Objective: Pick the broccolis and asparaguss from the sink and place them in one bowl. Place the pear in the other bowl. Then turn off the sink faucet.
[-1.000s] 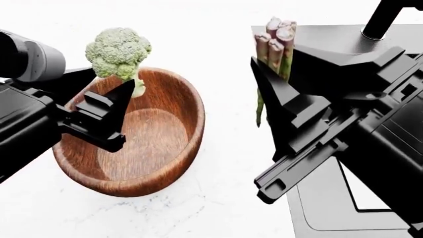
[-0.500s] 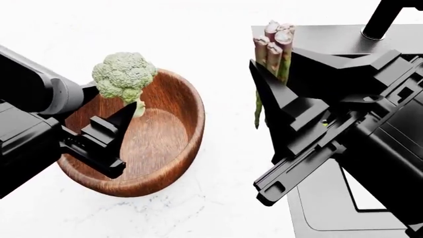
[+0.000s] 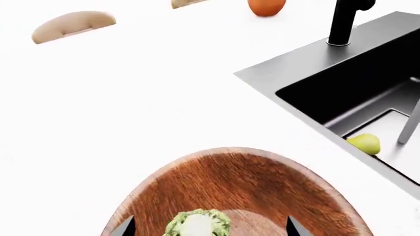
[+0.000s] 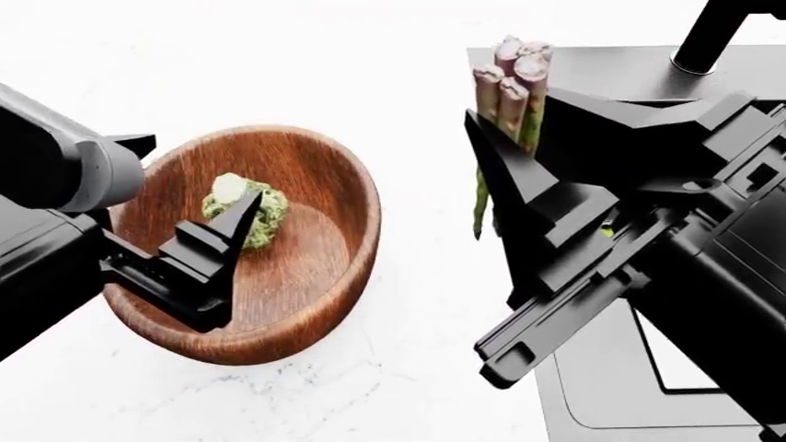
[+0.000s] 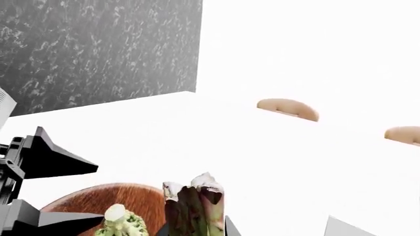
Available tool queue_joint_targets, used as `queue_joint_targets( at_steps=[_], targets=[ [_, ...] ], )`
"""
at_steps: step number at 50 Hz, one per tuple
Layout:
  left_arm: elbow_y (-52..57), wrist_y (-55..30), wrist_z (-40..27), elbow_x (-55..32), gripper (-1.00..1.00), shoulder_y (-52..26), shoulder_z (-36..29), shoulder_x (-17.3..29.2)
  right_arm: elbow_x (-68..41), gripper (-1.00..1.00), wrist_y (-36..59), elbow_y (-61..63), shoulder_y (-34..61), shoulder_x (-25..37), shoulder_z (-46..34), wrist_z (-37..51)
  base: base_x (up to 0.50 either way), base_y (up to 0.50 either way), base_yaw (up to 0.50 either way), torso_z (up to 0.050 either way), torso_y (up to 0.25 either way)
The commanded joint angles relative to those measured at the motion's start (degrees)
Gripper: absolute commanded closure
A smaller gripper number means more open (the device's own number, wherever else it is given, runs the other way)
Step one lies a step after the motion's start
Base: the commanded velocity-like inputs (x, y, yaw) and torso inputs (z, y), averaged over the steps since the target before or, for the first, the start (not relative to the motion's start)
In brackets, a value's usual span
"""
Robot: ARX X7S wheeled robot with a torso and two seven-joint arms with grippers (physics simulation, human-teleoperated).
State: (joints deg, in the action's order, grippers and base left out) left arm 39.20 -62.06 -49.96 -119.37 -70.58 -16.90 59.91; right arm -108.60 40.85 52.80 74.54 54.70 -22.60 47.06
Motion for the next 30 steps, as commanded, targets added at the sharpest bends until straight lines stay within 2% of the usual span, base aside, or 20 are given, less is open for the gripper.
queue_joint_targets(
  at_steps=[1, 12, 30],
  targets=[
    [0.82, 1.46, -0.33, -1.93, -1.00, -1.84, 1.33, 0.86, -1.52, 1.00, -0.60, -0.49, 3.05, -0.62, 1.07, 0.49, 0.00, 0.00, 0.00, 0.000, 0.000],
    [3.21, 4.55, 0.47, -3.07, -1.00, -0.66, 7.05, 4.34, -9.78, 1.00, -2.92, 0.04, 13.52, -6.41, -1.23, 5.66, 0.00, 0.00, 0.00, 0.001, 0.001],
    [4.22, 7.73, 3.65, 3.00, -1.00, 11.71, 18.02, 6.97, -17.01, 1.00, -9.58, 1.00, 21.49, -16.54, -3.54, 10.92, 0.00, 0.00, 0.00, 0.000, 0.000]
  ],
)
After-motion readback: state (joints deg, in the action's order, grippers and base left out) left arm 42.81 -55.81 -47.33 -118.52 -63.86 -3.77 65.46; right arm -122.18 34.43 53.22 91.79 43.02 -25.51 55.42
